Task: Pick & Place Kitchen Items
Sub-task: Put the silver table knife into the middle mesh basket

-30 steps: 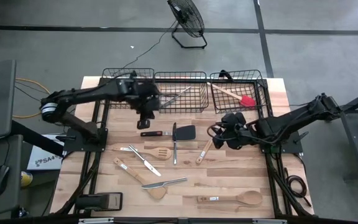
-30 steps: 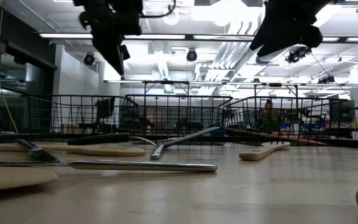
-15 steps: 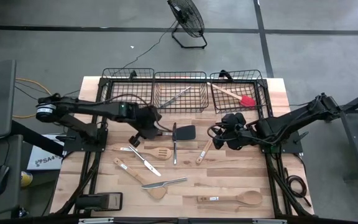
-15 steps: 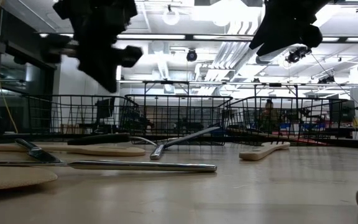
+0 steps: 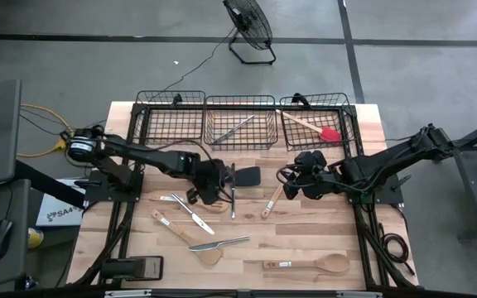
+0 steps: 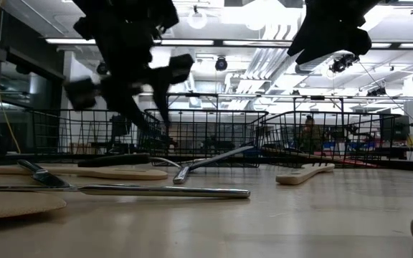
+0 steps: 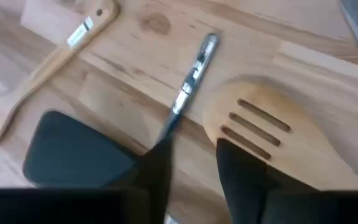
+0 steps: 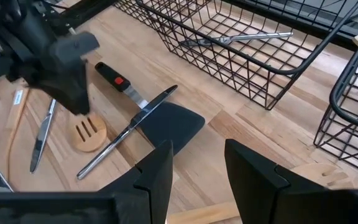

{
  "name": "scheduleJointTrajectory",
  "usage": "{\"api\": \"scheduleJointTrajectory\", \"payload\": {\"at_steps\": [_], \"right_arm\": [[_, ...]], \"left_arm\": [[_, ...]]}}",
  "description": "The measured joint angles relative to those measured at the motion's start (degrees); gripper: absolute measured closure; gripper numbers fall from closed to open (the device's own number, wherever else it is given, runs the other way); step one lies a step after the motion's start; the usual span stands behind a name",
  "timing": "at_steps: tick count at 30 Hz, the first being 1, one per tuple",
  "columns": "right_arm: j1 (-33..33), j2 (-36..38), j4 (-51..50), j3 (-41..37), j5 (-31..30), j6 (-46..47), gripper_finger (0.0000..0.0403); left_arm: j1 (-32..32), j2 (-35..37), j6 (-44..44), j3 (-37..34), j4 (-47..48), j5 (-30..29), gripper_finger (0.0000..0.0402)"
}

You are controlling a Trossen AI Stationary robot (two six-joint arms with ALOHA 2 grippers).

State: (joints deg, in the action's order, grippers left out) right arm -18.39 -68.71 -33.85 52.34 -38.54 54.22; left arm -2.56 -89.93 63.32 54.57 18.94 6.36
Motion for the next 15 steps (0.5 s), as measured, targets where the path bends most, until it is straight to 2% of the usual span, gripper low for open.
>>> {"api": "scheduleJointTrajectory", "payload": {"at_steps": [3, 6, 15], "right_arm": [[0.0, 0.0, 0.2, 0.0, 0.0, 0.0, 0.0265], [0.0, 0.0, 0.2, 0.0, 0.0, 0.0, 0.0265], [0.0, 0.0, 0.2, 0.0, 1.0, 0.0, 0.0265]], "left_arm": [[-1.5, -2.2, 1.9, -0.1, -3.5, -5.7, 0.0225], [-2.2, -3.8, 5.6, 0.1, -7.5, -7.0, 0.0203], [-2.3, -9.5, 10.5, 4.4, -5.0, -7.4, 0.0217]]}}
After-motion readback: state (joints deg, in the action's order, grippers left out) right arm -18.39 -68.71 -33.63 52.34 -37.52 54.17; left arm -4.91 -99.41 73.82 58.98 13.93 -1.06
